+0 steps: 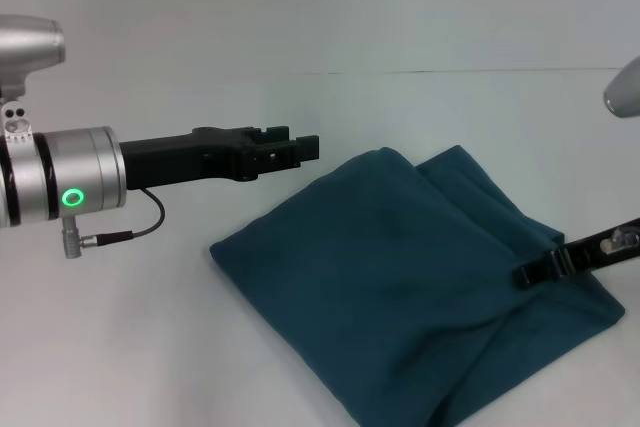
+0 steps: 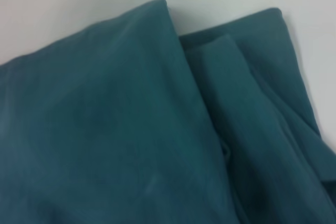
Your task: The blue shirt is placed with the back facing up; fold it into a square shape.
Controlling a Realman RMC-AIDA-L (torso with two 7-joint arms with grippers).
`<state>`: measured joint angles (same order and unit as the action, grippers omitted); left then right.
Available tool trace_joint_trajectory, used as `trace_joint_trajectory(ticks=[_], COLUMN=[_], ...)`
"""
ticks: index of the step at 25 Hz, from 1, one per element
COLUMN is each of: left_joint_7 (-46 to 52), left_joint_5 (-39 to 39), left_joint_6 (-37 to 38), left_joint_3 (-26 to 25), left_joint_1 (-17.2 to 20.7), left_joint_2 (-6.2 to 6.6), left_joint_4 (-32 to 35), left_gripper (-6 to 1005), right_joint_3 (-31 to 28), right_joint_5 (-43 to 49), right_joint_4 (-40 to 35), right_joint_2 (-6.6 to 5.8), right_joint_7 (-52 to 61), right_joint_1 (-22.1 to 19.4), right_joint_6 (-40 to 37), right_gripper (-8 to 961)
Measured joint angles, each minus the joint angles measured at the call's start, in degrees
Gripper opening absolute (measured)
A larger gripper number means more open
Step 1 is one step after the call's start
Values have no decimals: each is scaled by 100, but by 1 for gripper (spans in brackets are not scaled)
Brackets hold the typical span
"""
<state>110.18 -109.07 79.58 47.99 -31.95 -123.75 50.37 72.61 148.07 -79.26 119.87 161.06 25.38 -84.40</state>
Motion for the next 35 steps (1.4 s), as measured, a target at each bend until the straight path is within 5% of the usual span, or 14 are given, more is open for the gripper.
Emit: trace_joint_trajectory(ticks=[24,30,32,35], left_joint_7=[-111,-111,-111,-111], left_joint_5=[0,0,0,0], left_joint_6=[-75,-74,-74,-75], left_joint_3=[0,-3,-27,-63], left_joint_1=[0,12,13,21], left_joint_2=[-9,-9,-9,-9], left_joint_4=[-9,-9,-9,-9], left_gripper=[584,584,583,583], right_joint_3=[-216,-196,-170,-127], right_joint_5=[-713,-726,-732,-733], right_joint_4=[902,1028,1043,983], right_joint_2=[19,28,28,27], right_joint_7=[-441,-614,-672,-689], right_joint_1=[-119,-96,-85,-82], right_joint_6=[736,888,899,903], right_gripper=[520,401,200,163])
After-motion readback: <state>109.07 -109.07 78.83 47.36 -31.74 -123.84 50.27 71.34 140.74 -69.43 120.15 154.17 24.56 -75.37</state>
